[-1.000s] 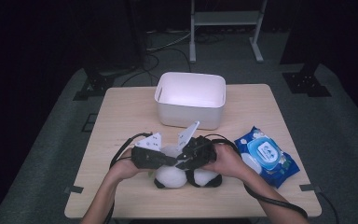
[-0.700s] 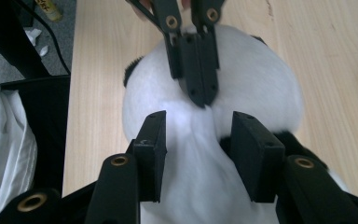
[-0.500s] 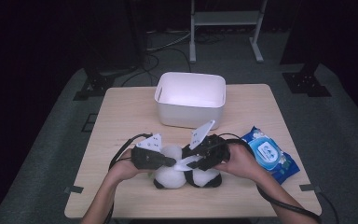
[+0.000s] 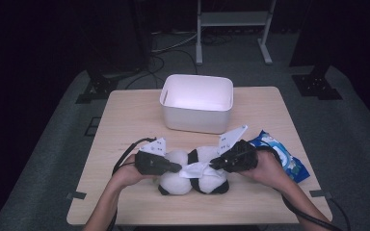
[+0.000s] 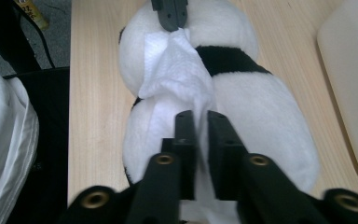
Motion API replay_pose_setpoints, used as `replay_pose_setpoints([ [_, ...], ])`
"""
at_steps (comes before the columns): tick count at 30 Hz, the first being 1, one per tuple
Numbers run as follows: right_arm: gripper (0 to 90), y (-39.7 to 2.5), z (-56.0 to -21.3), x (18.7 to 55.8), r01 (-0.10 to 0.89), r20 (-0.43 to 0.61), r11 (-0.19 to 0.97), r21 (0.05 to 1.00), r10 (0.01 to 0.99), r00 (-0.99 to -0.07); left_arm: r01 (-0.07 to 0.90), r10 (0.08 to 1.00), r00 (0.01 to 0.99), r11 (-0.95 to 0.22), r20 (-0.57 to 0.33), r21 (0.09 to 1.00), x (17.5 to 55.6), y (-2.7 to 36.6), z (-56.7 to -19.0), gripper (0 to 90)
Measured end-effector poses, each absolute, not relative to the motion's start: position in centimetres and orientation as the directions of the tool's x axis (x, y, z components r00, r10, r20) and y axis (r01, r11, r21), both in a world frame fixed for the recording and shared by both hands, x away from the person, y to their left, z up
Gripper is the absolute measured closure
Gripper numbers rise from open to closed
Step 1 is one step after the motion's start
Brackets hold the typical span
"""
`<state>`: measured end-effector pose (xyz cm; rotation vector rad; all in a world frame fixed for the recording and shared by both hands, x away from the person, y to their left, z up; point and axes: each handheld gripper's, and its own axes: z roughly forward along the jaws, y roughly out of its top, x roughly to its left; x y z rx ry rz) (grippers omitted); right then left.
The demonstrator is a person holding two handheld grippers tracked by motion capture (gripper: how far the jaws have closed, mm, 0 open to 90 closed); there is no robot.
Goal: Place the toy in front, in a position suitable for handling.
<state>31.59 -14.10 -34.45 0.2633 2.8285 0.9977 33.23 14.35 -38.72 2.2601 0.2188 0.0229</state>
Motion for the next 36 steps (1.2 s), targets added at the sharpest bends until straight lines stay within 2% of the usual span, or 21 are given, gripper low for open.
replay_pose_setpoints([
  [11,85.4,-10.3,-34.5,32.4,0.107,-0.061,0.769,0.631,0.186,-0.981,0.165,0.158,0.984,-0.595,-0.087,0.786,33.2,14.4,-38.6,88.6],
  [15,83.0,-8.6,-35.1,32.6,0.080,-0.057,0.775,0.626,0.148,-0.987,0.171,0.169,0.982,-0.591,-0.087,0.788,33.1,14.2,-38.6,88.4],
  [19,76.2,-7.5,-35.8,32.6,0.073,-0.047,0.796,0.601,0.126,-0.991,0.175,0.170,0.981,-0.589,-0.091,0.789,33.1,14.0,-38.6,87.9],
  [22,76.9,-7.2,-36.1,32.7,0.087,-0.035,0.799,0.595,0.134,-0.990,0.172,0.168,0.982,-0.595,-0.088,0.785,33.1,13.9,-38.7,86.9],
  [23,76.9,-7.2,-36.1,32.7,0.087,-0.035,0.799,0.595,0.134,-0.990,0.172,0.168,0.982,-0.595,-0.088,0.785,33.1,13.9,-38.7,85.7],
  [24,81.7,-7.3,-36.3,32.7,0.091,-0.033,0.796,0.598,0.138,-0.990,0.173,0.169,0.982,-0.592,-0.088,0.788,33.1,13.9,-38.6,84.2],
  [26,80.9,-7.3,-36.4,32.7,0.106,-0.018,0.790,0.604,0.146,-0.989,0.170,0.172,0.982,-0.602,-0.081,0.781,33.0,13.9,-38.5,80.3],
  [31,86.6,-7.1,-36.4,32.4,0.096,-0.039,0.799,0.594,0.148,-0.988,0.172,0.176,0.981,-0.599,-0.081,0.782,32.9,14.0,-38.3,71.4],
  [36,86.6,-8.3,-35.7,33.0,0.146,-0.023,0.775,0.615,0.203,-0.979,0.168,0.183,0.981,-0.597,-0.071,0.784,32.8,15.0,-37.9,55.9],
])
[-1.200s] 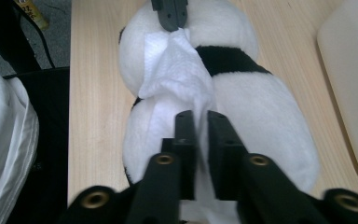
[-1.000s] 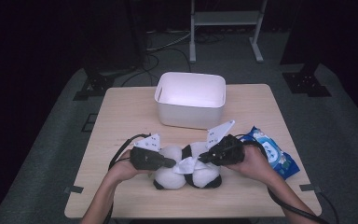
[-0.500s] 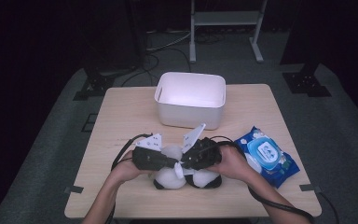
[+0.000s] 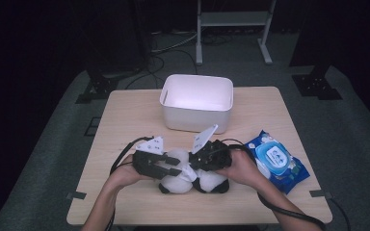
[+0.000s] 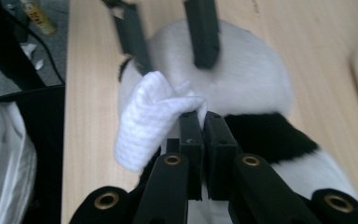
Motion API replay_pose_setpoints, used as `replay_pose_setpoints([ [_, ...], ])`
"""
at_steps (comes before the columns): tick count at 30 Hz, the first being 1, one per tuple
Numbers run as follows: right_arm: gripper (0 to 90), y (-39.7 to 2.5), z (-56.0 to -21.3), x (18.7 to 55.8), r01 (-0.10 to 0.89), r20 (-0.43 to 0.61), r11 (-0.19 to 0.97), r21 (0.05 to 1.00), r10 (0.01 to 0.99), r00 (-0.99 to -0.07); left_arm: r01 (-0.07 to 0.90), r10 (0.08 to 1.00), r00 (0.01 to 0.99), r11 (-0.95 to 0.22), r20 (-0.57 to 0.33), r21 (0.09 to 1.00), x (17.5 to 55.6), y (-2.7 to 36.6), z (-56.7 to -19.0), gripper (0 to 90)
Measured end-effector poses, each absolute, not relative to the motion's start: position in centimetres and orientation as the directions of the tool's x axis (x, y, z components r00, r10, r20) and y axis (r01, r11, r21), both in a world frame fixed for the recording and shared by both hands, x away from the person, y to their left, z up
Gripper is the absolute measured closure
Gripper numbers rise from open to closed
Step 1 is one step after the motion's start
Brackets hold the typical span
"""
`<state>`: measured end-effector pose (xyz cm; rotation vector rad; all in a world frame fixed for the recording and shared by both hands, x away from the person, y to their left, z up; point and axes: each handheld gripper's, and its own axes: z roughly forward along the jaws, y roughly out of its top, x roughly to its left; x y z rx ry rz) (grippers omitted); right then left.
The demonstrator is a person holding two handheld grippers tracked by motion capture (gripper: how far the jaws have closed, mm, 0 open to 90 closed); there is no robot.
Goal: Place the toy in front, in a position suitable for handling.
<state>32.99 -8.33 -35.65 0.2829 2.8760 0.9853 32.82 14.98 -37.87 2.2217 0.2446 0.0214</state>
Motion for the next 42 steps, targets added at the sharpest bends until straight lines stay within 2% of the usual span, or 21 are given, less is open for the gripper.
replay_pose_setpoints([
  [6,86.3,-10.5,-34.6,33.6,0.171,-0.046,0.756,0.632,0.258,-0.965,0.190,0.214,0.974,-0.595,-0.074,0.781,33.1,16.2,-38.0,39.0],
  [15,86.1,-14.7,-33.5,34.1,0.245,-0.041,0.730,0.639,0.350,-0.936,0.254,0.289,0.953,-0.613,-0.087,0.749,34.2,17.6,-39.5,22.1],
  [19,86.0,-16.0,-33.6,34.2,0.267,-0.037,0.729,0.630,0.372,-0.927,0.274,0.286,0.951,-0.601,-0.119,0.751,34.5,17.8,-40.2,15.4],
  [23,85.9,-18.0,-34.3,34.5,0.325,-0.016,0.718,0.615,0.423,-0.906,0.288,0.281,0.949,-0.584,-0.144,0.759,34.6,17.9,-40.7,14.2],
  [29,85.8,-18.2,-34.7,34.9,0.340,-0.006,0.714,0.612,0.434,-0.901,0.259,0.259,0.958,-0.585,-0.126,0.769,34.5,17.1,-40.8,14.8],
  [42,85.5,-12.0,-34.6,35.4,0.241,-0.042,0.765,0.597,0.330,-0.943,0.233,0.235,0.966,-0.591,-0.111,0.772,34.1,15.8,-41.0,14.8],
])
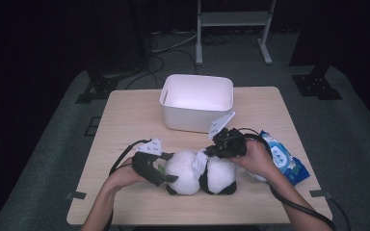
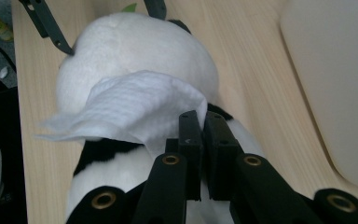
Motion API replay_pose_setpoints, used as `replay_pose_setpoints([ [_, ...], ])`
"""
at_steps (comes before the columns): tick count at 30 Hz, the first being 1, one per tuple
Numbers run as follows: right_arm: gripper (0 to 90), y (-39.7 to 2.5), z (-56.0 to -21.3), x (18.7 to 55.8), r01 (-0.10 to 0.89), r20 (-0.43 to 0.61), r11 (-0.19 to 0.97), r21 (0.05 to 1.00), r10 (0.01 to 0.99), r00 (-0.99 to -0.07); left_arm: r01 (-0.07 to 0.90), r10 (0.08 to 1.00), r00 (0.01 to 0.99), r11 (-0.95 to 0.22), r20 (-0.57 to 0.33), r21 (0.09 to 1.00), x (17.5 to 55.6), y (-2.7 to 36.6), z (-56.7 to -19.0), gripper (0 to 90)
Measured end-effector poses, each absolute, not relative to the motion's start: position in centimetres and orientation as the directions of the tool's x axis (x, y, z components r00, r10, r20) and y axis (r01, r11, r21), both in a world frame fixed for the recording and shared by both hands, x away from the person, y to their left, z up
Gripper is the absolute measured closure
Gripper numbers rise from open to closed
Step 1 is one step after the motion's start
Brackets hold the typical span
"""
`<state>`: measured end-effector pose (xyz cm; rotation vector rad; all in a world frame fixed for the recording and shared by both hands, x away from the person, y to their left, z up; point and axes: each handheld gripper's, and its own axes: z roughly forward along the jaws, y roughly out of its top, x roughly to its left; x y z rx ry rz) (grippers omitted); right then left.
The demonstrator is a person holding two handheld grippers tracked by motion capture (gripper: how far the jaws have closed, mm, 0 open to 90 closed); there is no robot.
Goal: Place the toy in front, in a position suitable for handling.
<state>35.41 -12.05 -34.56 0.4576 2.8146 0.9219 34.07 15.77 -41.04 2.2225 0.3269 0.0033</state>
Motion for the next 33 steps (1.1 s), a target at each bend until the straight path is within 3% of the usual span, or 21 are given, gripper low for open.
replay_pose_setpoints([
  [11,84.1,-9.1,-35.5,35.7,0.224,-0.005,0.762,0.607,0.285,-0.958,0.245,0.241,0.963,-0.581,-0.124,0.776,34.1,15.9,-41.1,14.6],
  [12,80.7,-8.9,-35.6,35.7,0.226,-0.003,0.762,0.607,0.287,-0.958,0.245,0.240,0.963,-0.580,-0.124,0.777,34.1,15.9,-41.1,14.7],
  [25,67.6,-11.4,-34.7,35.5,0.258,0.030,0.728,0.635,0.311,-0.950,0.252,0.243,0.961,-0.582,-0.130,0.773,34.2,15.9,-41.1,14.7],
  [33,63.1,-11.4,-34.2,34.5,0.220,0.048,0.720,0.659,0.251,-0.967,0.257,0.246,0.960,-0.580,-0.134,0.773,34.2,15.9,-41.1,14.7],
])
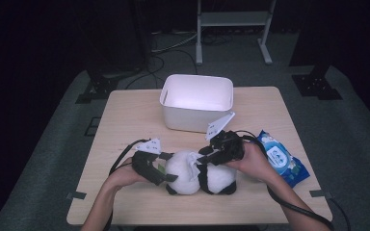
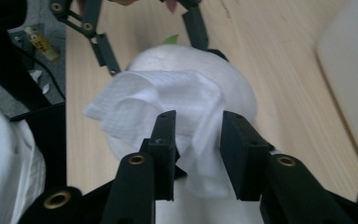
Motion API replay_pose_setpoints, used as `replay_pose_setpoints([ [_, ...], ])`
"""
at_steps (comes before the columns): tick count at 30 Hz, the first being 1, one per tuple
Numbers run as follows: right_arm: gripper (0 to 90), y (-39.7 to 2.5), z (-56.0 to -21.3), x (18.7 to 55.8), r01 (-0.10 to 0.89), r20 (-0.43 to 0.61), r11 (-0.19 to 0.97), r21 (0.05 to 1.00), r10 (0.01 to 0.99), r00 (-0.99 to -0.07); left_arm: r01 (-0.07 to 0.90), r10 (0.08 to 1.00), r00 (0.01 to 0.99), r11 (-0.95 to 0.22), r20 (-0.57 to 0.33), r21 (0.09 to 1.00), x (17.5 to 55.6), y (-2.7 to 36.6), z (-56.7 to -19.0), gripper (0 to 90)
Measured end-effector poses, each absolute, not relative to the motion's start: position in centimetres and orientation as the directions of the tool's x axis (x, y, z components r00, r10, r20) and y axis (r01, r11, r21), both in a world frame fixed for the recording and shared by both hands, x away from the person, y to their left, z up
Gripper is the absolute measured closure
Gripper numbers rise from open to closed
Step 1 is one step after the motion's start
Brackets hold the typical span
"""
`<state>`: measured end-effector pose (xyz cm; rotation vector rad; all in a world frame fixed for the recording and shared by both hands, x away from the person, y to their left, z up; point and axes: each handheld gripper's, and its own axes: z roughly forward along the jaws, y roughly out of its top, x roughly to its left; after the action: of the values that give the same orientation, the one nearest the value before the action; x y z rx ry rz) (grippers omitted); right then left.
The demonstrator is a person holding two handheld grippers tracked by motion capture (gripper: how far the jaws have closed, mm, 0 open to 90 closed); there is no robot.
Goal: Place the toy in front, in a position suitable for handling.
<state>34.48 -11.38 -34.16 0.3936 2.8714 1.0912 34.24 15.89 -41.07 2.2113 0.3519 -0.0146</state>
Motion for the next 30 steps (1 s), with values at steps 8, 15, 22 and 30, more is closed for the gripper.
replay_pose_setpoints([
  [8,46.7,-8.5,-35.1,34.3,0.206,0.092,0.748,0.632,0.191,-0.977,0.260,0.249,0.959,-0.578,-0.136,0.773,34.2,15.9,-41.1,14.8],
  [15,44.1,-6.2,-35.5,34.3,0.166,0.037,0.779,0.604,0.180,-0.983,0.256,0.245,0.960,-0.582,-0.134,0.772,34.2,15.9,-41.3,14.9],
  [22,68.6,-5.9,-36.0,34.4,0.139,-0.038,0.790,0.597,0.201,-0.979,0.252,0.237,0.962,-0.581,-0.135,0.774,34.2,16.0,-41.5,14.8],
  [30,82.4,-7.8,-34.8,34.4,0.160,-0.052,0.804,0.572,0.231,-0.972,0.263,0.250,0.958,-0.575,-0.139,0.775,34.2,16.1,-41.6,14.9],
])
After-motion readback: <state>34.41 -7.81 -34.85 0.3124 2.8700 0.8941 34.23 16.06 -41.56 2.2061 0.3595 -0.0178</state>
